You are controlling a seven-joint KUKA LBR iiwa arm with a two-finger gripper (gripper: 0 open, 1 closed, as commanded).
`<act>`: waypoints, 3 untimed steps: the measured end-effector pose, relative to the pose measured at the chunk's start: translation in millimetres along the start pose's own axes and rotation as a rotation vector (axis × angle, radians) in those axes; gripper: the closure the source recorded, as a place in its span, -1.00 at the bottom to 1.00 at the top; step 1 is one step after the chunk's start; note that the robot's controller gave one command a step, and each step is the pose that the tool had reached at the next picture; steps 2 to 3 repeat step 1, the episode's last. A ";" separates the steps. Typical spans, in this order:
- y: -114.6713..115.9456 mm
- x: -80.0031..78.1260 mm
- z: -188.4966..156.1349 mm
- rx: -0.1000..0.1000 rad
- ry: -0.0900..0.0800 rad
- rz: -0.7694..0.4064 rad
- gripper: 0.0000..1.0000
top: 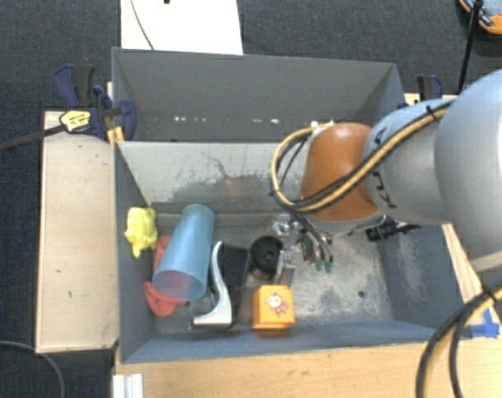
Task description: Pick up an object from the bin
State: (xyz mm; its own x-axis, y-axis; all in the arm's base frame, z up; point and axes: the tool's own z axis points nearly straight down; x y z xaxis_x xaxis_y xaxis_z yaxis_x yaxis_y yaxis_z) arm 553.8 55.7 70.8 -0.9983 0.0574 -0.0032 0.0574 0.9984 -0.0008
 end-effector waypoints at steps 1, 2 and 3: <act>37.6 -1.5 -154.5 -0.002 -0.002 -0.011 1.00; 37.6 -1.5 -154.5 -0.002 -0.002 -0.011 1.00; 37.6 -1.5 -154.5 -0.002 -0.002 -0.011 1.00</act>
Offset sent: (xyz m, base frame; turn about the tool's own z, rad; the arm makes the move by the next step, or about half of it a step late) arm 0.0000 0.0000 0.0000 0.0000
